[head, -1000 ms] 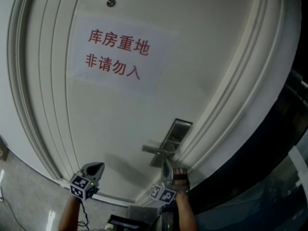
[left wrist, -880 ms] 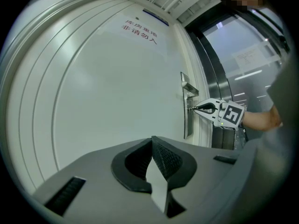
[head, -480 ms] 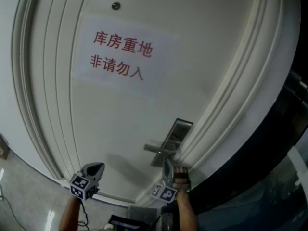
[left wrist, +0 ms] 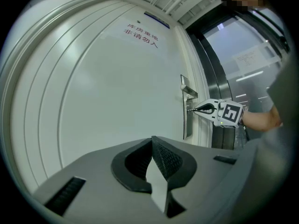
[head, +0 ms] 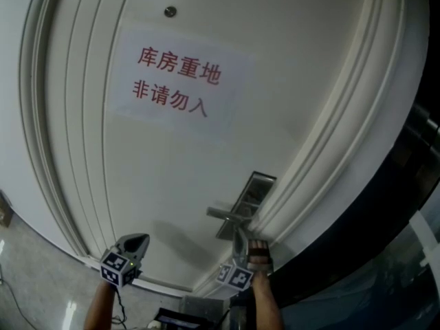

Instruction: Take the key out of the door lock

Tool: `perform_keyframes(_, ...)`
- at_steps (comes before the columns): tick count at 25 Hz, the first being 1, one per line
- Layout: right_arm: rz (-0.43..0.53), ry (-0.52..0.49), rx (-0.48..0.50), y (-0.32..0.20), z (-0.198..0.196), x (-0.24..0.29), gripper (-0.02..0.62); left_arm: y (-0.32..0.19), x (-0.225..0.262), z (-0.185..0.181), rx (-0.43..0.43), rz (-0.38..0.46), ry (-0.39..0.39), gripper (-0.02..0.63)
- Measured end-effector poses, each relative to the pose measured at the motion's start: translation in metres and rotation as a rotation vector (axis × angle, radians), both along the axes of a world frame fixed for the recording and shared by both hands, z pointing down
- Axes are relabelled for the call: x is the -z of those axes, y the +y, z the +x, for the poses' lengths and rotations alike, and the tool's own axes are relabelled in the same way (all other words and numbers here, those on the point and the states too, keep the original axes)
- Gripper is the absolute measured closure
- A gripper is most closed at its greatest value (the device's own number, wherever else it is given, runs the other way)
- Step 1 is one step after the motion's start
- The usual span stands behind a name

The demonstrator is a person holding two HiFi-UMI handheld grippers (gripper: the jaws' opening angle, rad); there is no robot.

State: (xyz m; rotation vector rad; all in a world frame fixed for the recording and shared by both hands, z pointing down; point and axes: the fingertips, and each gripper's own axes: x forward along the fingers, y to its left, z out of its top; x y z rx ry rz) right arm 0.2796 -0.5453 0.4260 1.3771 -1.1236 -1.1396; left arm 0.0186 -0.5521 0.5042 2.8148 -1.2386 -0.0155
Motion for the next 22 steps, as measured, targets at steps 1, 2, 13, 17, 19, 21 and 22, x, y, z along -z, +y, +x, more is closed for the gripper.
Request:
perform_keyframes(1, 0.000, 0.001, 0.000, 0.0001, -0.0002, 0.0005, 0.574, 0.0000, -0.0002, -0.0001, 0.000, 0.000, 0.001, 0.597)
perform_keyframes(2, 0.001, 0.003, 0.000, 0.0000, -0.0004, 0.0011, 0.574, -0.0001, -0.0002, 0.0000, -0.001, 0.001, 0.002, 0.598)
perform_keyframes(13, -0.042, -0.005, 0.007, -0.0005, -0.0022, -0.0040, 0.575, 0.0014, 0.0009, 0.0003, -0.002, 0.004, 0.009, 0.598)
perform_keyframes(17, -0.033, 0.001, 0.004, 0.0060, -0.0007, -0.0029, 0.575, 0.0016, 0.0001, -0.0004, -0.002, 0.003, 0.009, 0.597)
perform_keyframes(19, -0.032, -0.002, 0.008, 0.0066, -0.0011, -0.0035, 0.575, 0.0015, 0.0014, 0.0001, -0.003, 0.004, 0.009, 0.598)
perform_keyframes(21, -0.047, 0.000, 0.002, 0.0064, -0.0010, -0.0057, 0.575, 0.0031, 0.0039, 0.0016, -0.005, 0.009, 0.014, 0.597)
perform_keyframes(22, -0.048, 0.001, 0.000, 0.0075, -0.0012, -0.0053, 0.575, 0.0044, 0.0045, 0.0025, -0.006, 0.011, 0.015, 0.597)
